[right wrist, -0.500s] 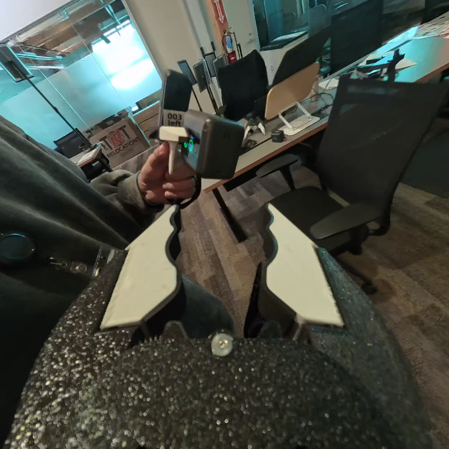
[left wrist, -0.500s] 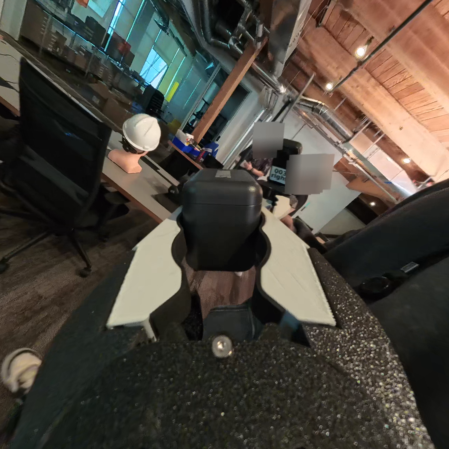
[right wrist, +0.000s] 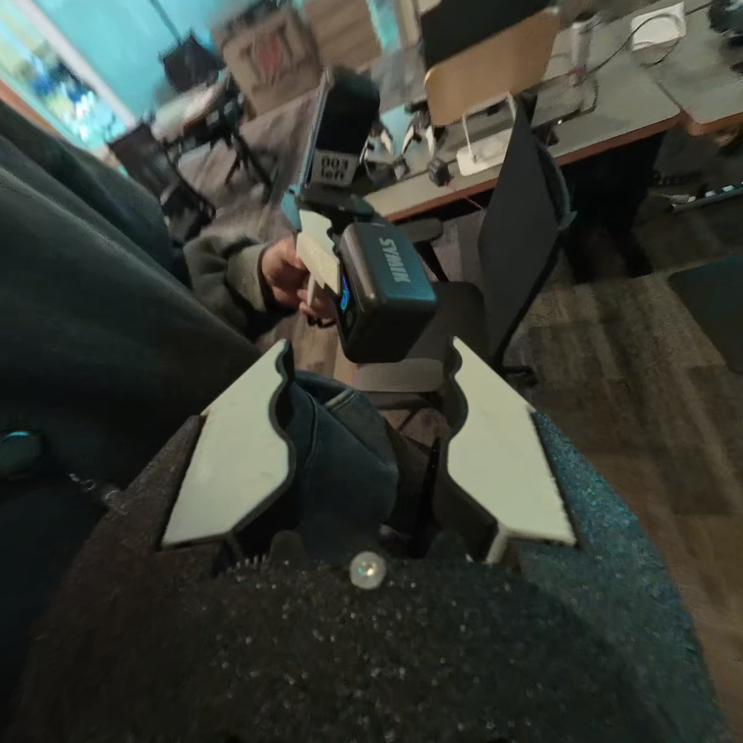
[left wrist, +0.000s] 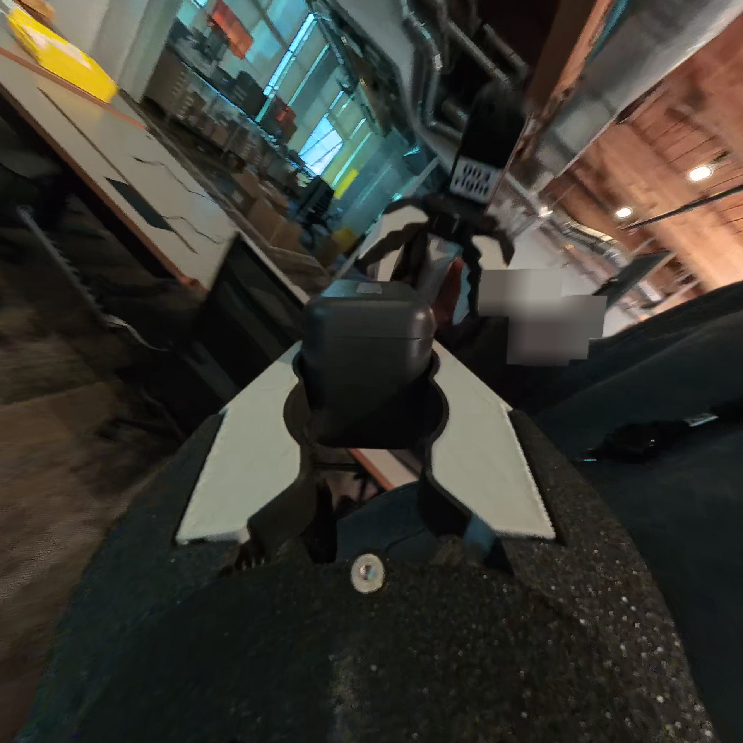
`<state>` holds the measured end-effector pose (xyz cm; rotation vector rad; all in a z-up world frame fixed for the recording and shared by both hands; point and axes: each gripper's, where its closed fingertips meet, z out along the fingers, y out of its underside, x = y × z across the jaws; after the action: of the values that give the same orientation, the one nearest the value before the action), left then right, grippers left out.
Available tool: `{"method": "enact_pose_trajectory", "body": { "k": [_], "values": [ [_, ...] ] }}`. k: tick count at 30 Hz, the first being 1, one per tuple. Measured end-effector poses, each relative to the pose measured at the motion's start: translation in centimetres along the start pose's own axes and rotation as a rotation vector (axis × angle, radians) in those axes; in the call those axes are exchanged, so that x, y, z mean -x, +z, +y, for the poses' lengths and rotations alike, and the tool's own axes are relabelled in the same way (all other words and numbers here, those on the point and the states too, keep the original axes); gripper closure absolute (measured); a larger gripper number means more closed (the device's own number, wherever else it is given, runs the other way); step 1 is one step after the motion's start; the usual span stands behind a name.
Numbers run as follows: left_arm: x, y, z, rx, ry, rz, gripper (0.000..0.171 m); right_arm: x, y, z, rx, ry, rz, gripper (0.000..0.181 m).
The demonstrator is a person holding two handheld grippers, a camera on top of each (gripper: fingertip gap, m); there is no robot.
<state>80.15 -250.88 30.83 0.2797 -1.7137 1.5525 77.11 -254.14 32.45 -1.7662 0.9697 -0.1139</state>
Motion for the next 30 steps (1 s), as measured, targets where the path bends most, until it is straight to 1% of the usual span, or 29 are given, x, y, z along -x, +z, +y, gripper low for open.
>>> {"method": "enact_pose_trajectory", "body": {
  "k": [3,5,7,9,11,12,13,15,18,20,24,25,26,28,30],
  "values": [
    [7.4,1.6,-6.3,0.034,0.132,-0.102,0.117,-8.6,0.9,-4.3,0.156,-0.113,-0.085,0.103],
    [11.7,2.4,-10.4,0.048,0.219,-0.125,0.117,-14.8,2.3,-6.8,0.266,-0.186,-0.100,0.098],
    [15.9,3.2,-14.6,0.056,0.299,-0.147,0.117,-20.9,4.0,-8.6,0.393,-0.233,-0.134,0.092],
    [20.0,3.8,-18.7,0.074,0.353,-0.172,0.117,-26.3,6.1,-10.8,0.474,-0.259,-0.199,0.099],
    [24.1,4.0,-22.7,0.102,0.375,-0.220,0.117,-30.4,7.9,-13.9,0.510,-0.259,-0.297,0.103],
    [26.3,3.8,-24.6,0.120,0.388,-0.252,0.117,-33.4,8.7,-15.1,0.539,-0.312,-0.281,0.112],
    [28.5,3.5,-26.3,0.134,0.385,-0.282,0.117,-35.9,9.4,-16.4,0.554,-0.357,-0.291,0.112],
    [32.4,2.7,-29.7,0.137,0.349,-0.314,0.117,-40.1,10.9,-18.9,0.564,-0.390,-0.326,0.114],
    [37.9,0.7,-34.0,0.165,0.339,-0.409,0.118,-45.7,13.8,-22.4,0.537,-0.453,-0.404,0.112],
    [41.8,-1.1,-36.4,0.179,0.334,-0.480,0.117,-49.3,16.5,-24.2,0.538,-0.474,-0.467,0.115],
    [50.6,-5.5,-41.2,0.209,0.328,-0.652,0.116,-57.3,22.8,-27.4,0.592,-0.490,-0.616,0.119],
    [52.9,-6.7,-42.3,0.211,0.307,-0.686,0.116,-59.3,24.6,-28.0,0.599,-0.474,-0.676,0.121],
    [55.2,-7.9,-43.3,0.204,0.257,-0.701,0.116,-61.0,26.0,-28.7,0.611,-0.418,-0.758,0.122],
    [59.6,-10.4,-45.2,0.170,0.076,-0.691,0.116,-64.5,29.4,-30.0,0.621,-0.199,-0.935,0.125],
    [63.7,-12.7,-46.7,0.111,-0.170,-0.657,0.117,-67.3,32.0,-31.2,0.644,0.060,-1.110,0.125]
  ]
}}
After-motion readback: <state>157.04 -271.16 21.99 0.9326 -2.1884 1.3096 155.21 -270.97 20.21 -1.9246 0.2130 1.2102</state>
